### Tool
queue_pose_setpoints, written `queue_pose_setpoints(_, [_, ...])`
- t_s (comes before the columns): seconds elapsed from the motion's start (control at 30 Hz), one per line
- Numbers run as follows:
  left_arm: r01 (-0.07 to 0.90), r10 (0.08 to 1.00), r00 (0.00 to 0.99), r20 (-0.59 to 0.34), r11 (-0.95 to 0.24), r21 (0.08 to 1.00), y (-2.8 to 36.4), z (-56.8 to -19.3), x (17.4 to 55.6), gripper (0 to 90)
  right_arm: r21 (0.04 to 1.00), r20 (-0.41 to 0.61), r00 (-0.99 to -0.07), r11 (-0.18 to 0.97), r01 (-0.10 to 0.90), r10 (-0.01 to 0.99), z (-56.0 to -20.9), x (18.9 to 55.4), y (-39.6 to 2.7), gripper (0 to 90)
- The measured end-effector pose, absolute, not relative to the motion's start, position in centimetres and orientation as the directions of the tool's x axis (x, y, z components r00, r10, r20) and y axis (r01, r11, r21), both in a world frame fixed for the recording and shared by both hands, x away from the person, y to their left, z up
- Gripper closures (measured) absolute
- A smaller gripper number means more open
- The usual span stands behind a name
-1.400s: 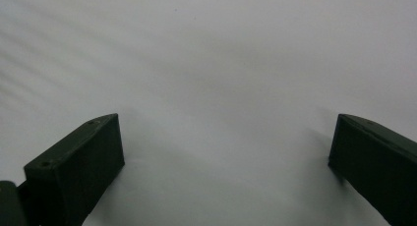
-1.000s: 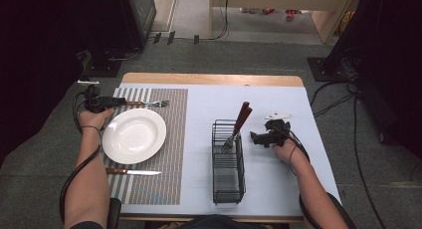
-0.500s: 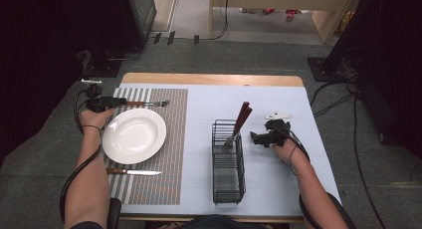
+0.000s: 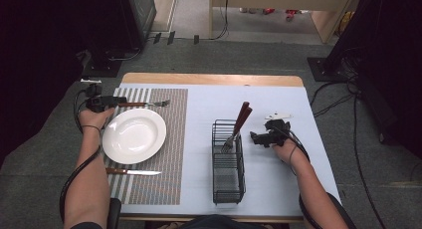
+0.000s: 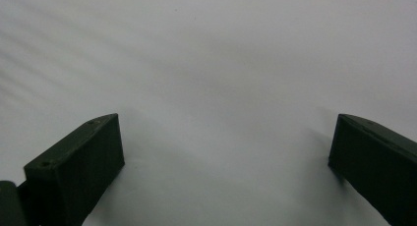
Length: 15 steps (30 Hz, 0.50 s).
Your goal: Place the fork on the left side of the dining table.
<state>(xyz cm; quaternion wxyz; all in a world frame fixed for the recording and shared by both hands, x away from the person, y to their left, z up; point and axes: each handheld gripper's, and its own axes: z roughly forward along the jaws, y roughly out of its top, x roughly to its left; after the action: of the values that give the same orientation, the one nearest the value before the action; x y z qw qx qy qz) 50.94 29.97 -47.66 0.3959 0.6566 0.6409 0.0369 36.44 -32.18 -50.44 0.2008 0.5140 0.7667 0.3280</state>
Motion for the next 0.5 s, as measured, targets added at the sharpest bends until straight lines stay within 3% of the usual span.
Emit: queue_pose_setpoints(0.5, [0.776, 0.878, 0.23, -0.42, 0.095, 0.623, 28.8, -43.9, 50.3, 37.9, 0.71, 0.03, -0.391, 0.256, 0.657, 0.92, -50.4, 36.5, -32.2, 0.0])
